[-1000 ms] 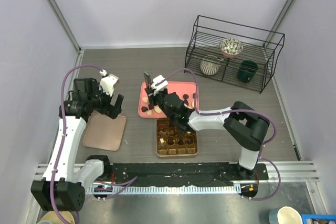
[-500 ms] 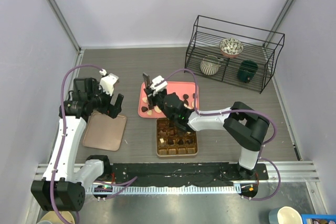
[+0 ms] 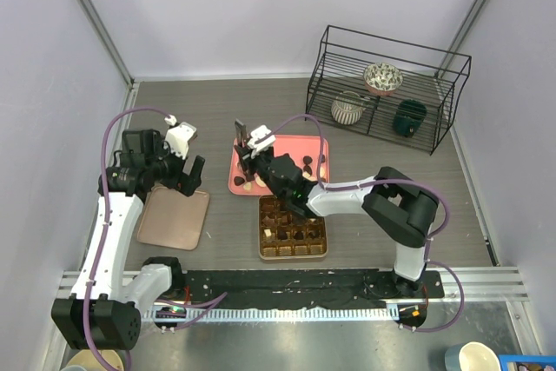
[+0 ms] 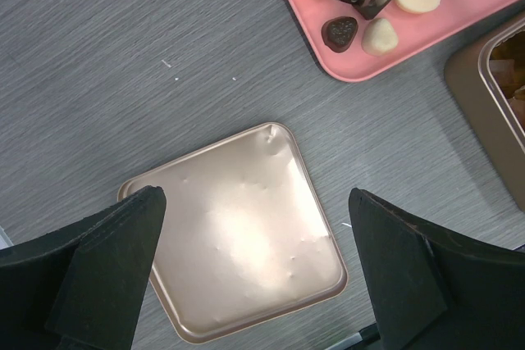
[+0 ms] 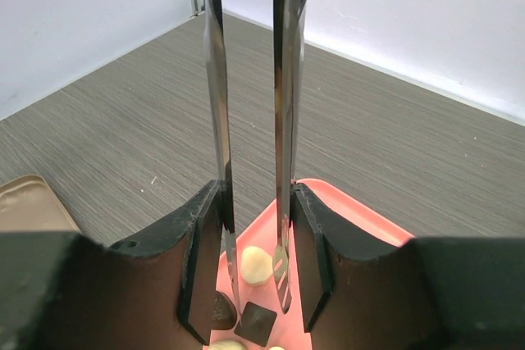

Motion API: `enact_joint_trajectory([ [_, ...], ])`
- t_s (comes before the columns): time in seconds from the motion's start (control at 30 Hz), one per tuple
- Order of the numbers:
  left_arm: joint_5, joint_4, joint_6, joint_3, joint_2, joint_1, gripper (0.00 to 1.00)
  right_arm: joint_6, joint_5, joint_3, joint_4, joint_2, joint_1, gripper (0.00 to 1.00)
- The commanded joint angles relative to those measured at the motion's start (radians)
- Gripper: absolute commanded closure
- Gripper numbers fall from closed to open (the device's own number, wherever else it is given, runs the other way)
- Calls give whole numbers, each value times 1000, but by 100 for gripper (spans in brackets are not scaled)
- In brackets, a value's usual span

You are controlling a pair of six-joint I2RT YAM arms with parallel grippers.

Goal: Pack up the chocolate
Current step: Pick up the fake chocolate from the plate.

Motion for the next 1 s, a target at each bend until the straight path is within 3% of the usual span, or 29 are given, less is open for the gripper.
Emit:
enact_joint_trajectory([
  [0.0,15,33,8,1,-23,6,0,-9,29,32,101,17,7,57],
  [0.77,22,8,21,12,-32,6,0,17,61,-75,109,-5,7,53],
  [0.97,14,2,31,13,-36,6,0,11,64,-80,109,-26,7,65],
])
